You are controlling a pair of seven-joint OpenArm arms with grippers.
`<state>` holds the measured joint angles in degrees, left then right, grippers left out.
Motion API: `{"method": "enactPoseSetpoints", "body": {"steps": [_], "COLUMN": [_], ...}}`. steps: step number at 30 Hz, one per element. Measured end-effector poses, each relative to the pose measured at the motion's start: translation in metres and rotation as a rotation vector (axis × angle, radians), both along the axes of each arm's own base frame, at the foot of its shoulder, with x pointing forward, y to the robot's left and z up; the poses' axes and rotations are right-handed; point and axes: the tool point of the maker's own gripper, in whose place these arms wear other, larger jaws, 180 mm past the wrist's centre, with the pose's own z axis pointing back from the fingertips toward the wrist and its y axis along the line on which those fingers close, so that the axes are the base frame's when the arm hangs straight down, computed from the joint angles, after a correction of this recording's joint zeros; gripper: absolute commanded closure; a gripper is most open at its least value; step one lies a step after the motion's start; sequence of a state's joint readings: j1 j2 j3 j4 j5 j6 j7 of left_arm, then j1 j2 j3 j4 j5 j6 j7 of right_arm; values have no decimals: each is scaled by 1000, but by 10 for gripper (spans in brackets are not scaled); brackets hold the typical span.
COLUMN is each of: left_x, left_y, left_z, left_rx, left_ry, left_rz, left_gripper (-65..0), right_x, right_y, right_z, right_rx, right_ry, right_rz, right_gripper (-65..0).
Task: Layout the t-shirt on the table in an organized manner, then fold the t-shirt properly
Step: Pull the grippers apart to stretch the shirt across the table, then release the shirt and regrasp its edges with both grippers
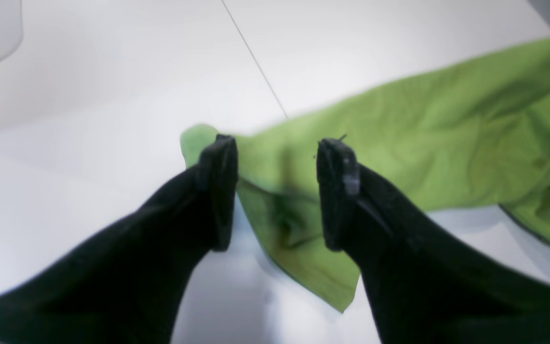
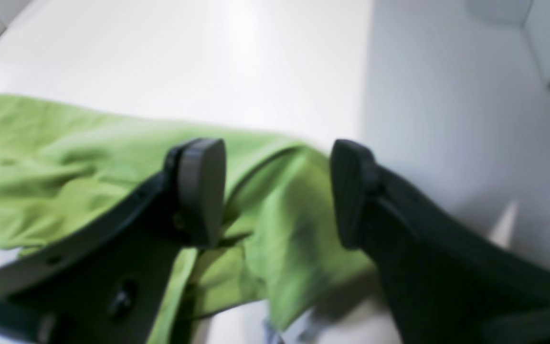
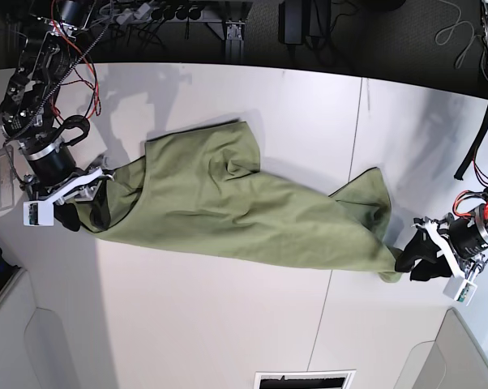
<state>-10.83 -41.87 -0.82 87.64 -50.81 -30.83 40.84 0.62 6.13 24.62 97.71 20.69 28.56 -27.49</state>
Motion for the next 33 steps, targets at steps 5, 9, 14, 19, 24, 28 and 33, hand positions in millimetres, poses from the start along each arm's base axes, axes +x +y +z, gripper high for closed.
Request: {"method": "enactPoseSetpoints", "body": {"steps": [5, 9, 14, 19, 24, 28, 33], "left_x": [-5, -22, -45, -61, -77, -84, -86], "left_y": [0, -4, -20, -31, -32, -33, -41], "left_z": [-7, -28, -60, -87, -108, -116, -121], "left_rx": [1, 0, -32, -15, 16, 25, 14], "left_ry": [25, 79, 149, 200, 238, 217, 206], "left_rz": [-3, -23, -47, -50, -48, -42, -41], "left_gripper": [-299, -299, -299, -299, -300, -300, -281], "right_x": [-12, -42, -77, -100, -102, -99, -95], "right_y": [-44, -67, -33, 22, 80, 101, 111], "right_z": [8, -10, -47, -82, -90, -94, -94], "right_rx": [74, 138, 183, 228, 264, 256, 259], "right_ry": [10, 98, 221, 337, 351, 348, 339], "right_rz": [-121, -176, -90, 32, 128, 125, 96], "right_gripper": [-347, -347, -347, -347, -347, -347, -346]}}
